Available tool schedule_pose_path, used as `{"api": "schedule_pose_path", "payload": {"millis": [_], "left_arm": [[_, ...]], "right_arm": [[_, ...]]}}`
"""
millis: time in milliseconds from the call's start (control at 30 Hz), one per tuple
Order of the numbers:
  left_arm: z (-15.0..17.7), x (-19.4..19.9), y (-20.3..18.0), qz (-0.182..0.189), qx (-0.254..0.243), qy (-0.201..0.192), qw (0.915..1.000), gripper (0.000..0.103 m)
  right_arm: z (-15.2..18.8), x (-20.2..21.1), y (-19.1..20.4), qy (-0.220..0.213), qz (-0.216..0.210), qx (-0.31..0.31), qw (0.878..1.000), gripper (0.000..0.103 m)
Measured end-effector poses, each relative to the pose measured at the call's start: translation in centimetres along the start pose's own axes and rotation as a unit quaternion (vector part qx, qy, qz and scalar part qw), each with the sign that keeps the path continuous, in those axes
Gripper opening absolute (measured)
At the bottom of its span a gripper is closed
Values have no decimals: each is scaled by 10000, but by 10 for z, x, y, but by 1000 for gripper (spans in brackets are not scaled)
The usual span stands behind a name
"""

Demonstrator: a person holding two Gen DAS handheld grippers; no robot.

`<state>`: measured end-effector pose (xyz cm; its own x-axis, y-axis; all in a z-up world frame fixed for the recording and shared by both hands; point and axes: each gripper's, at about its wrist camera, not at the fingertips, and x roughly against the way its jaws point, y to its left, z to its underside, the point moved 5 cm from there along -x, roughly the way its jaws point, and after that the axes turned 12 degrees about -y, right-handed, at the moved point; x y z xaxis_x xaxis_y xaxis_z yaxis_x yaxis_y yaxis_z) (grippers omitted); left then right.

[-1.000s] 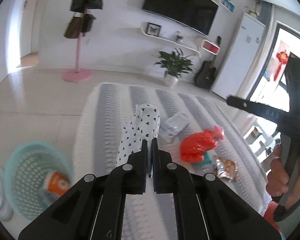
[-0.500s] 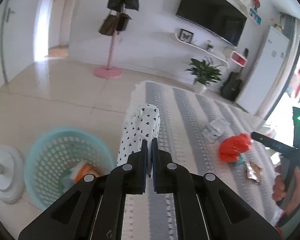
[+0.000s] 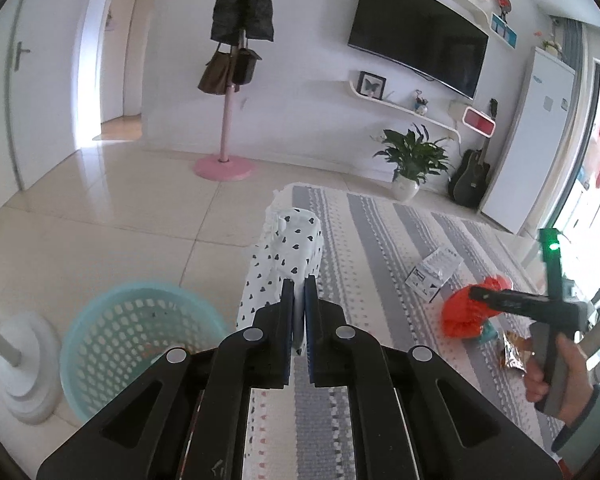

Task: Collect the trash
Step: 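Grasp the white polka-dot bag with the left tool while the right tool grasps the red plastic bag, then carry both bags over the teal basket and open both tools to drop them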

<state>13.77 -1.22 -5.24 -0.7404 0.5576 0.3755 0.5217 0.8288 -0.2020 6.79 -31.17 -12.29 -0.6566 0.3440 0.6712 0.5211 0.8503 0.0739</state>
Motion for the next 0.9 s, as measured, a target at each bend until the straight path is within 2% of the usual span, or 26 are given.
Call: {"api": "schedule_pose_path", "payload": {"millis": [100,200,267,333,367,433,667,833,900], "left_arm": [[0,-1,2,4,23,8,10000,4],[0,-1,5,17,107,17,9999,4],[0,-1,7,25,128,29,9999,4],[0,-1,7,22,117,21,9999,4],[-1,0,7,27,116,18,9999,4],[-1,0,8,20,106,-2,9999,4],[-2,9,26,92,500,-103,9987,4],[-11,20,46,202,929,-157,9953,4],[-14,21,61,224,1162,71,9929,4]], "right_arm": [[10,-15,7,117,72,174,9998,89],[15,-14,17,-10,151,487,9987,65],[18,-14,24,6,208,754,9969,43],[20,-13,32,-16,229,1049,9942,34],[19,-10,35,-36,204,1094,9938,28],[17,-1,39,-112,88,1063,9942,22],[-7,50,84,-577,-499,1109,9909,21],[-30,86,149,-901,-1206,1144,9820,21],[-35,95,177,-950,-1456,1200,9774,21]]}}
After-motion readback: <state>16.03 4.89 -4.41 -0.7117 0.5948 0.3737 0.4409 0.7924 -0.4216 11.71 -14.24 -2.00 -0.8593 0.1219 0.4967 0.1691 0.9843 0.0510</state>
